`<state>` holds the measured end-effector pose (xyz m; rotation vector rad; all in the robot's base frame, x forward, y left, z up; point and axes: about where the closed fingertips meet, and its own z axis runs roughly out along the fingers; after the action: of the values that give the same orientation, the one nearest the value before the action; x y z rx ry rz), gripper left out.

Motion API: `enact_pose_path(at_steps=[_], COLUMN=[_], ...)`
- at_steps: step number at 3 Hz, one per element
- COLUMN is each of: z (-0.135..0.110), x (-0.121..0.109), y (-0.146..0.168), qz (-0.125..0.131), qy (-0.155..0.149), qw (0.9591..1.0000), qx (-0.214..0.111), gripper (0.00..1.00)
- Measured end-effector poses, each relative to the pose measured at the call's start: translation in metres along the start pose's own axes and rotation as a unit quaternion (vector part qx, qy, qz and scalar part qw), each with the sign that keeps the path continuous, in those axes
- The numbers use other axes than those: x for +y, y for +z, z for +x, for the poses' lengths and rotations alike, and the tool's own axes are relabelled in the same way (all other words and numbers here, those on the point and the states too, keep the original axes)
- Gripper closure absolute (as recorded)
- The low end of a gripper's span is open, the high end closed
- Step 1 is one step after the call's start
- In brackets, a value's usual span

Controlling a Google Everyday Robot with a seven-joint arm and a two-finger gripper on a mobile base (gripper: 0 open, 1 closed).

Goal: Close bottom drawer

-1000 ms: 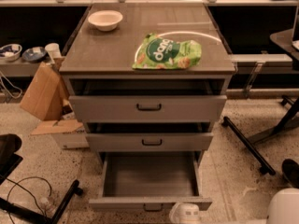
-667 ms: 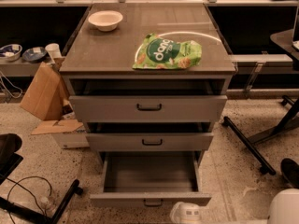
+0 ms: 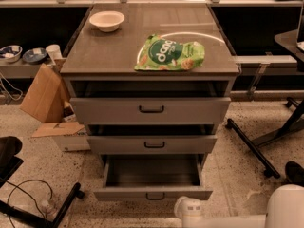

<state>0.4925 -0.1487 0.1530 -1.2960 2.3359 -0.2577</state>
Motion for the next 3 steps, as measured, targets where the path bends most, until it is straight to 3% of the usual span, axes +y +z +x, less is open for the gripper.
enact_pose_path(at_steps=[1, 2, 3], z=[-0.014, -0.013, -0.023], x=[-0.054, -0.054, -0.093], y=[0.010, 0.009, 0.018], qz=[0.034, 0.035, 0.049], qy=[-0.022, -0.022, -0.029], qw=[0.9992, 0.9991, 0.9983], qx=[0.006, 0.006, 0.008], gripper=[1.00, 1.00, 1.00])
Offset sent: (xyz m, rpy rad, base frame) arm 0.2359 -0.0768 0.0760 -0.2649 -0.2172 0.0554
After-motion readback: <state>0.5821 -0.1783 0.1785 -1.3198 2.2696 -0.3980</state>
